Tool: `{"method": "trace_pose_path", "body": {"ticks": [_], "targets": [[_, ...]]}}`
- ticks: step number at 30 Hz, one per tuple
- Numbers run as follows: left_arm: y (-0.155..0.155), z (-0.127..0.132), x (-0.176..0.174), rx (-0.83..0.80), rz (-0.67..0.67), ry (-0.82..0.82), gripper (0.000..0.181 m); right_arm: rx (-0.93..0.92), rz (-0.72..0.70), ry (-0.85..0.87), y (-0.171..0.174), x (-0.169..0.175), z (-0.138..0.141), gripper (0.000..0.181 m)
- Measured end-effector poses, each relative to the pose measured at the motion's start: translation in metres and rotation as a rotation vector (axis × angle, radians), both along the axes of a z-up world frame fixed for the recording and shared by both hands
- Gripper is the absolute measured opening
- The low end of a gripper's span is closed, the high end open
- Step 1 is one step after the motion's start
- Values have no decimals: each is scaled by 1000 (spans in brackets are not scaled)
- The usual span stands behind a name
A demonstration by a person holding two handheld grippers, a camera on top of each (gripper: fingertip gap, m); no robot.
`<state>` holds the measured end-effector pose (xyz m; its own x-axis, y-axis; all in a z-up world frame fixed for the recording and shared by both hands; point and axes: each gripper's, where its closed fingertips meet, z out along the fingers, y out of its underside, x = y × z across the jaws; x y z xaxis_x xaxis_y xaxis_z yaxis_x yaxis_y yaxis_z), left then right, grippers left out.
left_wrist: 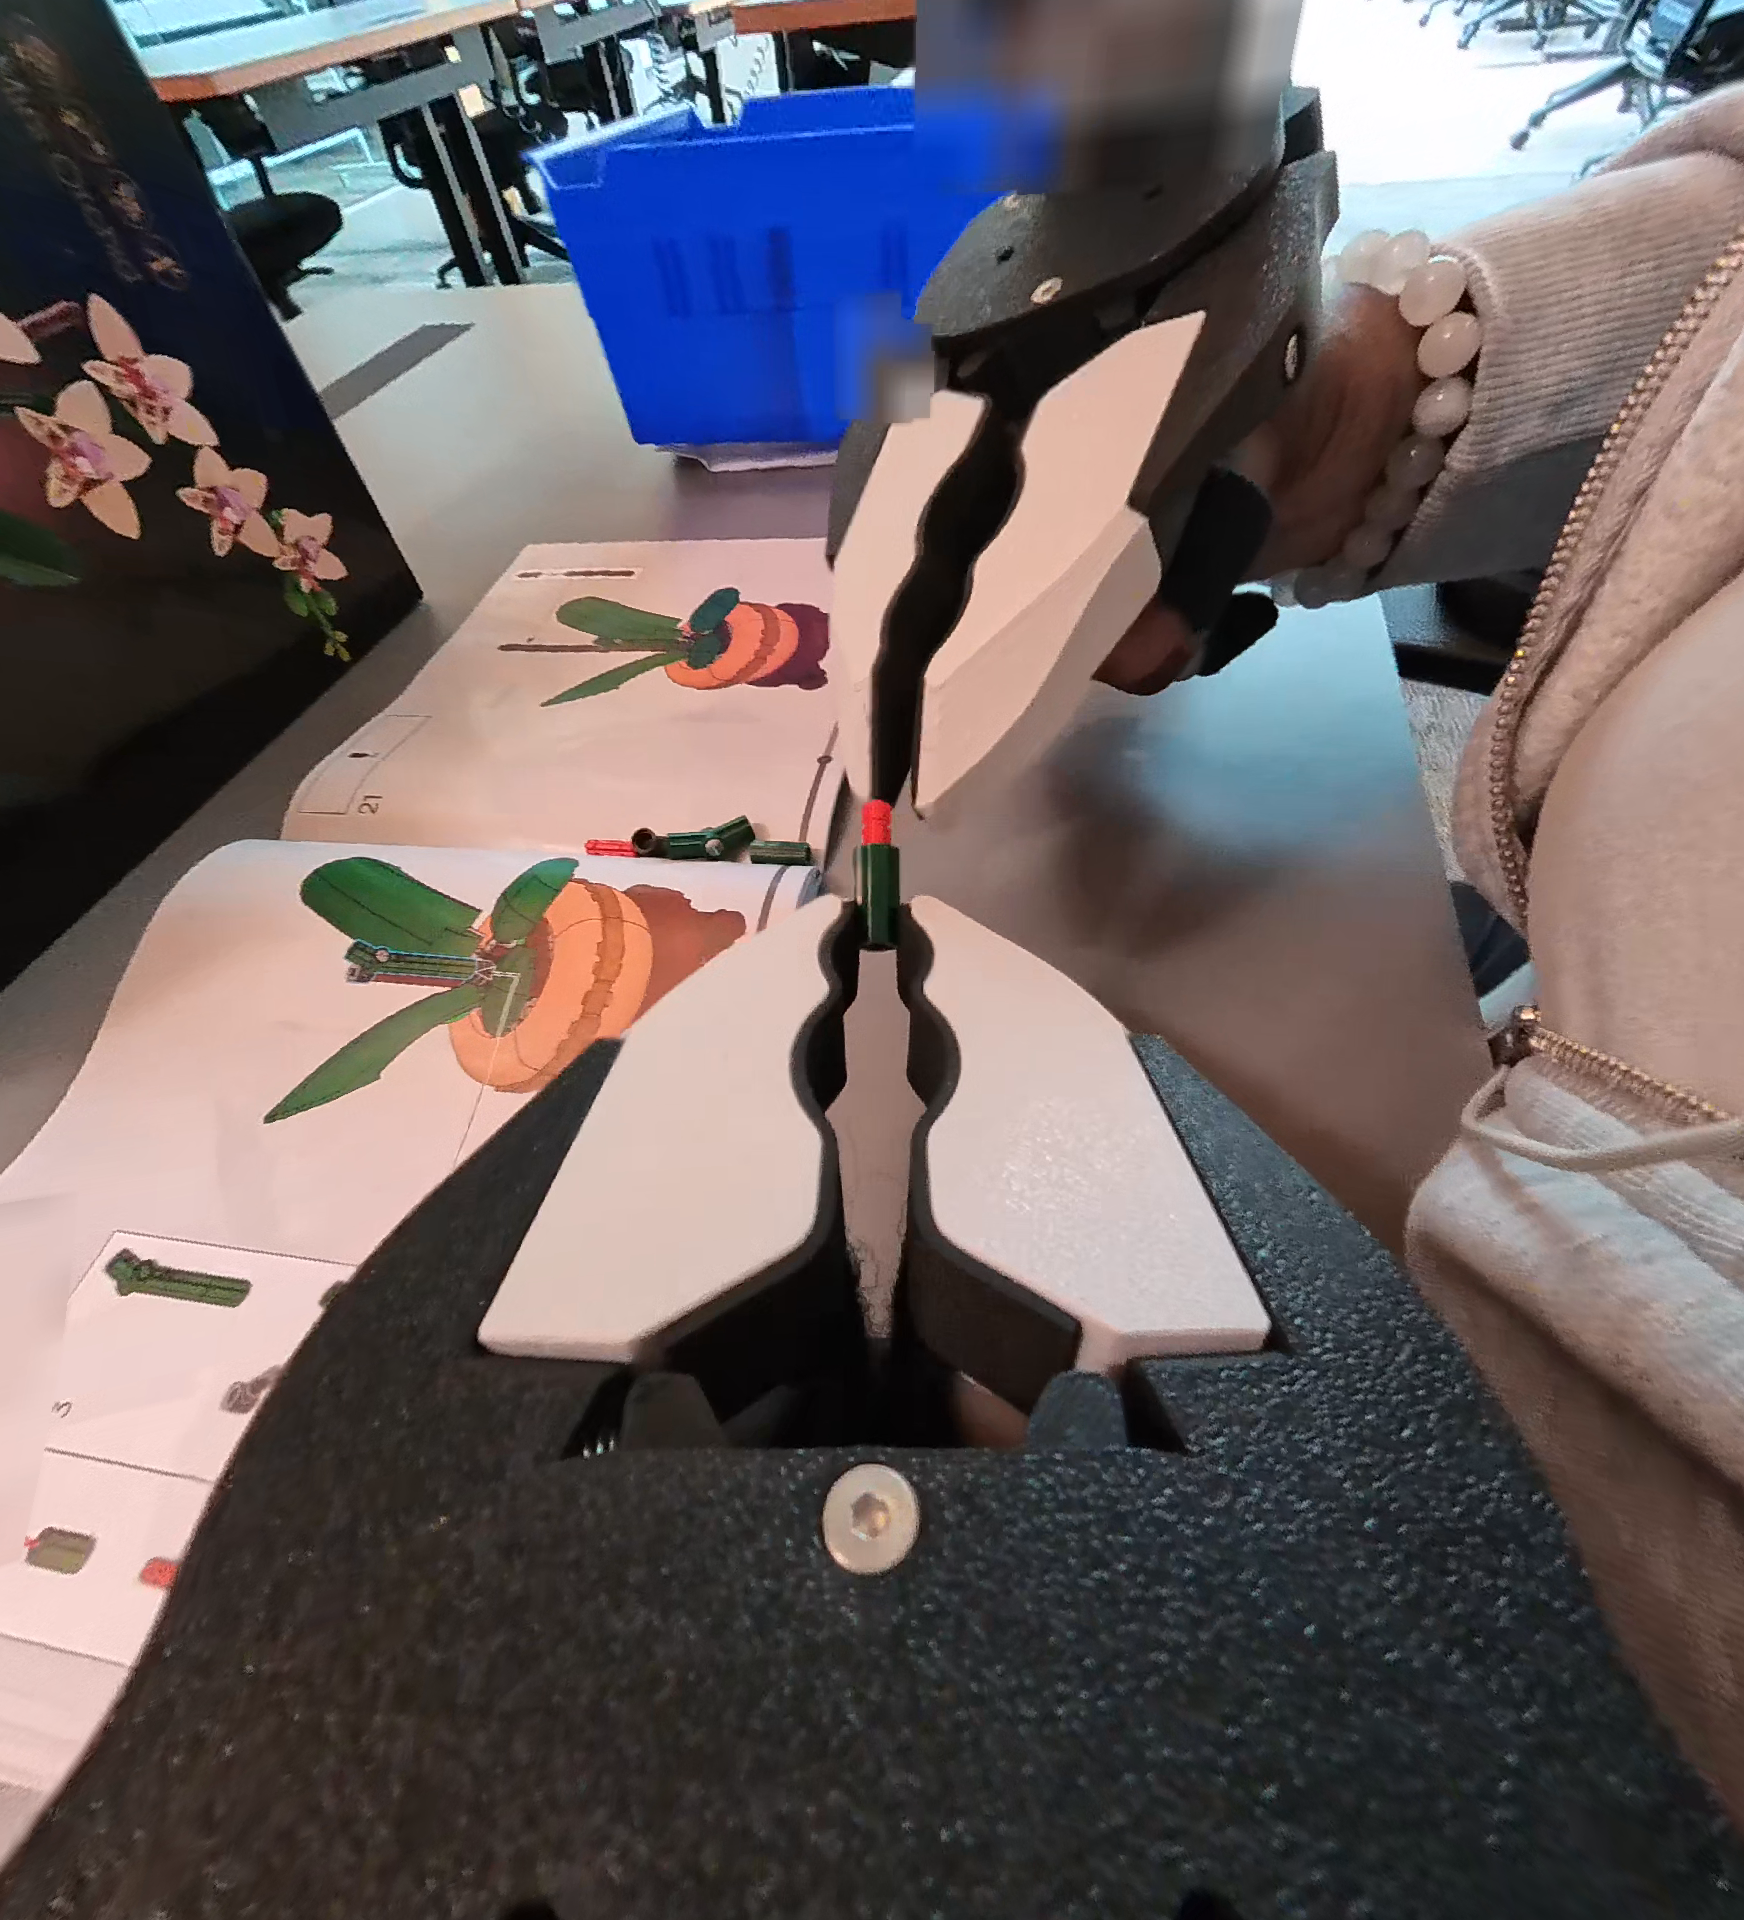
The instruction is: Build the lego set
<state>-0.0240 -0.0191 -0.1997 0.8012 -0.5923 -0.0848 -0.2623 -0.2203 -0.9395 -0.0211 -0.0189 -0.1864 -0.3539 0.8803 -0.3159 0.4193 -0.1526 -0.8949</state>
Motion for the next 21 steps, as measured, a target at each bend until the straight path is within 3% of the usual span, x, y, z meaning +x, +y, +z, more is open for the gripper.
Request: {"method": "trace_pose_path", "body": {"ticks": [21], "targets": [[8,18,-21,87,117,-118,5,-46,-22,107,-1,-9,11,18]]}}
